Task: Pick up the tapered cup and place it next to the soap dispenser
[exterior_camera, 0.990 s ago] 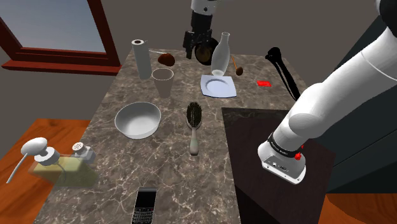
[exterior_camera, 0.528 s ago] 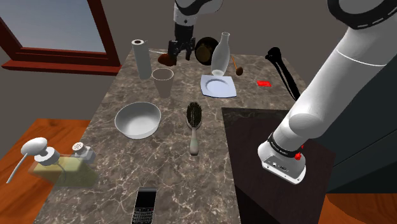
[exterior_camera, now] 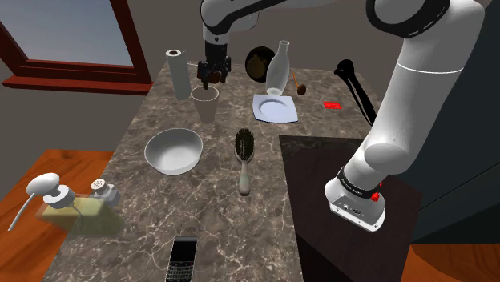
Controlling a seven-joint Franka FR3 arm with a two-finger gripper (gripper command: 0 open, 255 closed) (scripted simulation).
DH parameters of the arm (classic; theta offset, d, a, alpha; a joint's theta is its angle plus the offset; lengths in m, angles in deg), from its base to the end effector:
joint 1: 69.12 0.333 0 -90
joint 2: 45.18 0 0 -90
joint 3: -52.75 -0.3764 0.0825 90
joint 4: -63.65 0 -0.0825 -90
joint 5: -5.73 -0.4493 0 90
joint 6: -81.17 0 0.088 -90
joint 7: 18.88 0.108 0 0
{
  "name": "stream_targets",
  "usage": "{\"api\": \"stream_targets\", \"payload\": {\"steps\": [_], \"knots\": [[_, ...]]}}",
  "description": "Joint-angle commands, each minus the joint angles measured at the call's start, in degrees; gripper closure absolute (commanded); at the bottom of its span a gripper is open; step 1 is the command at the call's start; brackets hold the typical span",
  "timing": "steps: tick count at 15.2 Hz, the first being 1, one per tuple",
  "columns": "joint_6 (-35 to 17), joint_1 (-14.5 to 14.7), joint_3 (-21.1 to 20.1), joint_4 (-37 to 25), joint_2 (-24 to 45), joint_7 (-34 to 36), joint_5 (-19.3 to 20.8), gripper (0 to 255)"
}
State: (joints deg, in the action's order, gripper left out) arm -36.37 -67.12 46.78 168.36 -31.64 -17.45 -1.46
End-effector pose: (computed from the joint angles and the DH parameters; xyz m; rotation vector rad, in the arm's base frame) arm 0.6829 0.0981 0.4319 -3.0065 -0.0792 0.0342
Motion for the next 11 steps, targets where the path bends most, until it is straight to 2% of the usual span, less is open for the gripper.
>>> {"api": "stream_targets", "payload": {"steps": [1,4,11], "knots": [[-1.40,0.15,-0.07,0.57,0.79,0.06,0.01,0],[-3.85,0.35,-0.16,1.95,1.84,0.04,-0.02,0],[-3.85,0.35,-0.16,1.95,1.84,0.04,-0.02,0]]}}
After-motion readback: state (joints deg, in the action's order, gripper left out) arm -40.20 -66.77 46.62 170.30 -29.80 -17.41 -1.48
